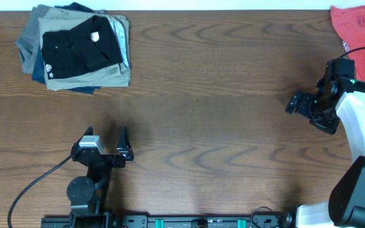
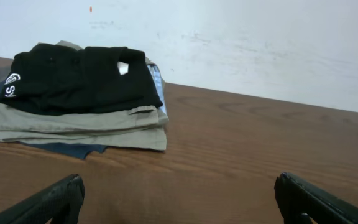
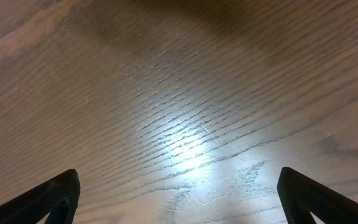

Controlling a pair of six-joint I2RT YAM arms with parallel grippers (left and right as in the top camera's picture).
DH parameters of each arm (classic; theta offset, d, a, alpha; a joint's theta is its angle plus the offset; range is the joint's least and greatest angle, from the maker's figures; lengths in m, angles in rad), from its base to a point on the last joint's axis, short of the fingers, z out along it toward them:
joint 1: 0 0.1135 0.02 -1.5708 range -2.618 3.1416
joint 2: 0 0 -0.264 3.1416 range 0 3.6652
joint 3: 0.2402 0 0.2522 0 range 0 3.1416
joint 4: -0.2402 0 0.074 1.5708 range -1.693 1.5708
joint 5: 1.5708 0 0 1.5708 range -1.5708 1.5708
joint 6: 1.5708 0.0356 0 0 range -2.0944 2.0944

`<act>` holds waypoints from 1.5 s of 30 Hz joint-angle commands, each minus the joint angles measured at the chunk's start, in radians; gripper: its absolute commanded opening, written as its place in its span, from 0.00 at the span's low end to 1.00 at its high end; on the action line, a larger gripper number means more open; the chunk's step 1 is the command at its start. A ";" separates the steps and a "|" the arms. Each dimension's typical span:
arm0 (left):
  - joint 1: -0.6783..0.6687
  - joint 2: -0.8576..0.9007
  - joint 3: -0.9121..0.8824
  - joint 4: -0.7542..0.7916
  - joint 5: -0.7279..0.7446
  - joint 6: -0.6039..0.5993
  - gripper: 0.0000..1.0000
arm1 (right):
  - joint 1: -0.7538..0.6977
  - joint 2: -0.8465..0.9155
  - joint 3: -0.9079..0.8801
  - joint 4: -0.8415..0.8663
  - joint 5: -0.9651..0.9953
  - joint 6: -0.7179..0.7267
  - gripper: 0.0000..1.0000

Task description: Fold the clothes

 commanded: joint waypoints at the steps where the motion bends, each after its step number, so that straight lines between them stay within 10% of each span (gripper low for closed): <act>1: 0.005 -0.006 -0.010 -0.045 0.010 0.008 0.98 | -0.005 -0.014 0.012 0.000 0.000 -0.011 0.99; 45: 0.005 -0.006 -0.010 -0.045 0.010 0.008 0.98 | -0.005 -0.385 0.011 -0.001 0.000 -0.011 0.99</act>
